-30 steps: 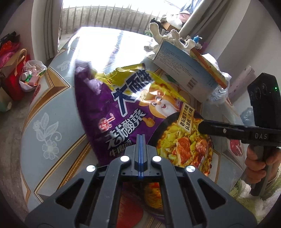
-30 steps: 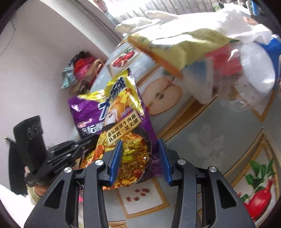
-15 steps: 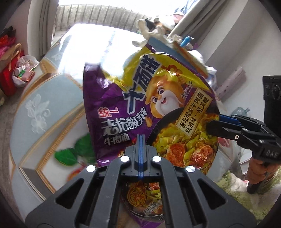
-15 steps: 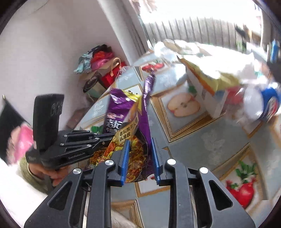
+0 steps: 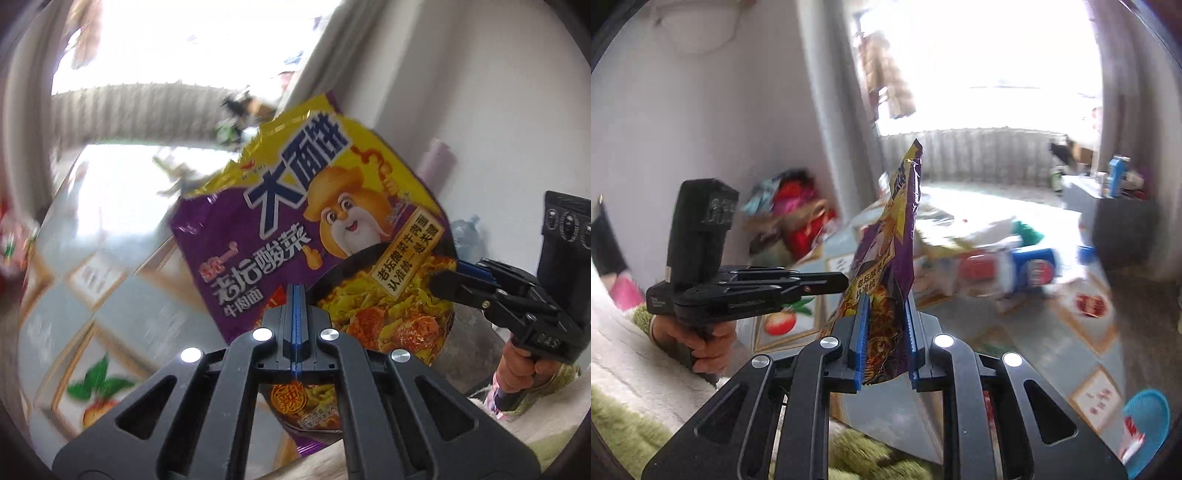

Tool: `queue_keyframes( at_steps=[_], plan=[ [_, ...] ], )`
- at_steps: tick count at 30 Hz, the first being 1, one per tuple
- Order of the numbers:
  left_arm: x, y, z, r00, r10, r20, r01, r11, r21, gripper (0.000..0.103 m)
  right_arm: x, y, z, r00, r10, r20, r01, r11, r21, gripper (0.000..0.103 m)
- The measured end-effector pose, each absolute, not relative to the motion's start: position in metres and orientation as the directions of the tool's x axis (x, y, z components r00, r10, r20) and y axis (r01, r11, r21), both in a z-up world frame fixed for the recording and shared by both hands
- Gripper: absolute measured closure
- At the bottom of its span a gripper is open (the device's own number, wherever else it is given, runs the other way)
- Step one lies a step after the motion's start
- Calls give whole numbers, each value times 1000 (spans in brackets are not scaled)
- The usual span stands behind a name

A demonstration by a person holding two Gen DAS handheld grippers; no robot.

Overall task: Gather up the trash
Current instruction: 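Grasp the purple noodle bag with the right gripper and lift it, then hold the noodle bag in the right gripper while the left grasps a white tissue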

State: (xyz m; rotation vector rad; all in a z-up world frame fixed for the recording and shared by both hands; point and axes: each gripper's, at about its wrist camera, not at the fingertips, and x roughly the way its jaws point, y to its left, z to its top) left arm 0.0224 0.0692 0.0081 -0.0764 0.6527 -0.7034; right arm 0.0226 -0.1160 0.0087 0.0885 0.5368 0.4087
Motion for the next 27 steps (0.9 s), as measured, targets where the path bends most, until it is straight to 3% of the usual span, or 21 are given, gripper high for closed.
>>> queue_keyframes(
  at_steps=[9,18,27],
  plan=[
    [28,-44,27,449,-732,-513,780,601,-174,103,-30,-221,-1,883,248,-399,-66,906,419,85],
    [64,-142,-38,332,-636,-697,814,567,-129,103,-17,-282,-78,837,187,-515,197,775,600,85],
    [78,-152,-79,279,-556,-783,768,619,-166,103,-6,-290,-108,792,230,-565,248,725,642,82]
  ],
)
